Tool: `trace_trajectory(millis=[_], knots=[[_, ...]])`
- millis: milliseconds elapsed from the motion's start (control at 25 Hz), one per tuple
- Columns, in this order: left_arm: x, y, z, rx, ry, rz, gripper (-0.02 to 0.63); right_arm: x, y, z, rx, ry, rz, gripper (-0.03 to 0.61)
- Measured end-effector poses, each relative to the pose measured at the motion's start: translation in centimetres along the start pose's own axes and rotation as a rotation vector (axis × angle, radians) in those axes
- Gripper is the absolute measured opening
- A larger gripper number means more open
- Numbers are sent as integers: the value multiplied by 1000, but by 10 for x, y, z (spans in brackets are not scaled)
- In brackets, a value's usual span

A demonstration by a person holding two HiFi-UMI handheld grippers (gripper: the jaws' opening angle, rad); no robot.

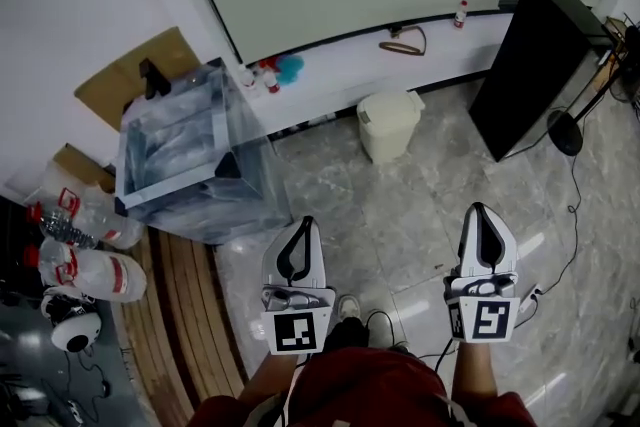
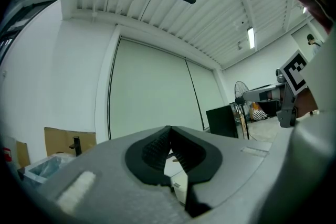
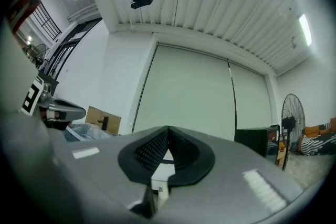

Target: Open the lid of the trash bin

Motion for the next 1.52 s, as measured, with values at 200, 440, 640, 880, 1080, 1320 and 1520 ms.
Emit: trace_trajectory(millis=[200, 440, 640, 880, 1080, 1320, 1520], knots=[[-5, -37, 20, -4, 13, 5, 2, 2, -26, 37, 2, 13, -7, 0], [-12, -65, 32, 12, 18, -7, 2, 0, -43, 54, 8, 9, -25, 0], [-16, -72, 40, 24, 17, -10, 2, -6, -34, 59, -20, 2, -8, 0], [-26, -64, 66, 19, 8, -7, 2, -26, -18, 76, -35, -25, -19, 0], [-27, -47, 112, 12, 14, 7, 2, -37, 19, 107, -50, -24, 5, 0], [-26, -31, 182, -10, 7, 14, 2, -52, 65, 156, -58, -42, 8, 0], [-22, -13, 234, -28, 1, 20, 2, -61, 104, 187, -76, -43, 28, 0]])
Point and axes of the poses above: the fingertips, and each gripper's own axes: z forward along the fingers, y to its right, x out of its top, the point moved 9 cm from there along -z, backward along the fingers, and after that the axes turned 2 degrees about z, right-handed, at the moved point
